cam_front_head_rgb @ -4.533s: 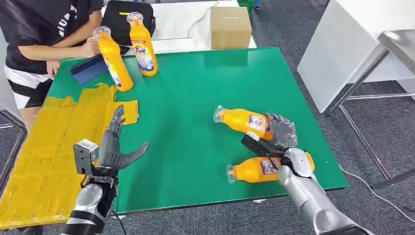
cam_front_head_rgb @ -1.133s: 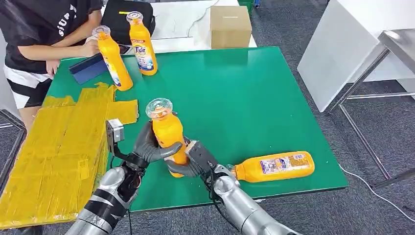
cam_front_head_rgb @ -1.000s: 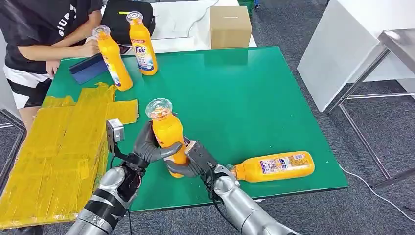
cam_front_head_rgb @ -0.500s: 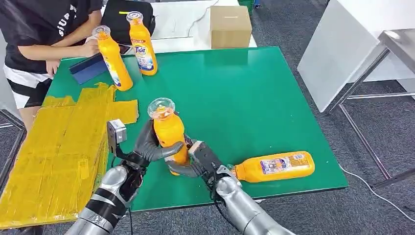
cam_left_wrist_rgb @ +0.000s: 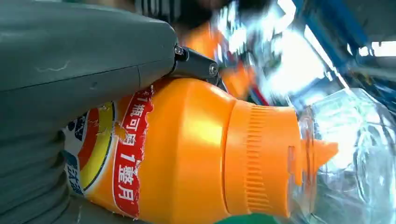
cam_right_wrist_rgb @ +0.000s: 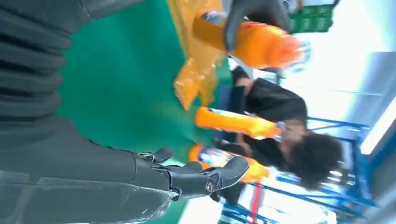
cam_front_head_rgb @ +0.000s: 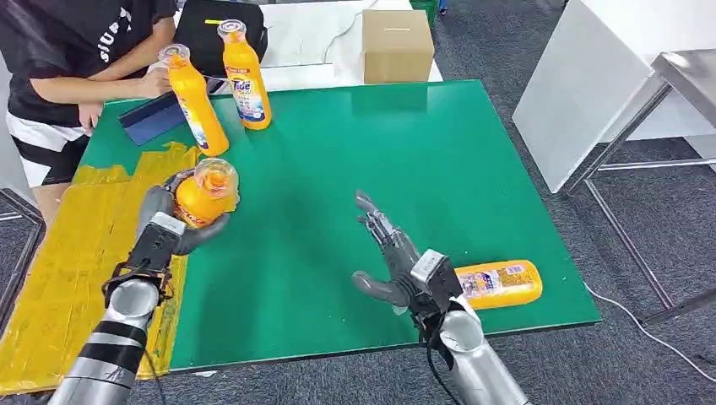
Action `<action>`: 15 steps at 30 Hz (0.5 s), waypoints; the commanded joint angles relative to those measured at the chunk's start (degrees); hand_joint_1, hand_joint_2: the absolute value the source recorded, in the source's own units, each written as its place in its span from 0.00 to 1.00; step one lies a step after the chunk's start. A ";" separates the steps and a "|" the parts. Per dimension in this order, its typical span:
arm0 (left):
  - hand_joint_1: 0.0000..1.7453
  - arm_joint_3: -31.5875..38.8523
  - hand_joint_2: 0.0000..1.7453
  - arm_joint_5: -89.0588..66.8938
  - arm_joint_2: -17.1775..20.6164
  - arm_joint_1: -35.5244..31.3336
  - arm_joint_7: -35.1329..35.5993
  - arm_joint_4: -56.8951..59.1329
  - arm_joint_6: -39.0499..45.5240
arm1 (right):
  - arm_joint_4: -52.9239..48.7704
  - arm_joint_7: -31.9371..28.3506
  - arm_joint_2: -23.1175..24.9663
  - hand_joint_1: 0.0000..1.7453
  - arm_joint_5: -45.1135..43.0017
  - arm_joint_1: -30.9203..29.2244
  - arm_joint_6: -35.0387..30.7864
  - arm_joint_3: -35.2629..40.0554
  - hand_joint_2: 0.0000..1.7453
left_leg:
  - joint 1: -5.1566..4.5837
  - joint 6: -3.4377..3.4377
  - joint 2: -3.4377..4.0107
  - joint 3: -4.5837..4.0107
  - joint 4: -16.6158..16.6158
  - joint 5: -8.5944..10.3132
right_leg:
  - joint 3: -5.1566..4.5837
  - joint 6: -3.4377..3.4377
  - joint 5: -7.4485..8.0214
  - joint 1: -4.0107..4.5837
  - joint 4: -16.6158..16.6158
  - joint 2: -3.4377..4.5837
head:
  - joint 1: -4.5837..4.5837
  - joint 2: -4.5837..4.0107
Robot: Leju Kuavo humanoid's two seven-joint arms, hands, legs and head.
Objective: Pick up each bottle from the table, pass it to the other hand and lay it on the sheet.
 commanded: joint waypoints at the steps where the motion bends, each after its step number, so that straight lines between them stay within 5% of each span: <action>1: 1.00 1.34 1.00 -12.76 3.60 -5.23 2.22 11.07 5.02 | -6.92 -0.63 -2.69 0.00 -0.57 1.11 -0.52 -3.05 0.00 | 0.00 -0.03 -0.08 0.21 -0.03 -0.05 | 0.23 -0.06 -0.08 0.01 -0.02 -0.14 | -0.02 0.00; 6: 1.00 0.63 1.00 -14.84 3.72 -5.47 3.19 11.80 5.89 | -6.42 -0.84 -2.47 0.00 -0.68 1.11 -0.51 -3.02 0.00 | 0.01 -0.05 -0.10 0.33 0.01 -0.14 | 0.38 -0.08 -0.16 0.03 -0.01 -0.20 | 0.00 0.00; 7: 1.00 0.11 1.00 -17.21 4.05 -5.71 4.50 12.81 6.27 | -6.36 -1.08 -2.40 0.00 -0.76 1.14 -0.50 -3.22 1.00 | 0.00 -0.04 -0.11 0.22 0.00 -0.09 | 0.27 -0.07 -0.11 0.01 -0.01 -0.18 | 0.00 0.00; 10: 1.00 -3.45 1.00 -35.08 5.71 -9.40 11.70 25.45 12.27 | -6.18 -1.97 -2.18 0.00 -1.40 0.82 0.67 -3.91 1.00 | 0.00 -0.07 -0.08 0.39 -0.05 -0.11 | 0.43 -0.11 -0.13 0.02 -0.04 -0.16 | 0.00 0.00; 15: 1.00 -1.80 1.00 -37.10 2.34 -13.68 11.08 40.16 12.60 | -4.53 -1.73 -1.42 0.00 -2.45 -0.42 1.80 -3.39 1.00 | -0.02 -0.06 -0.10 0.39 -0.05 -0.06 | 0.40 -0.10 -0.10 0.00 -0.01 -0.19 | -0.02 0.00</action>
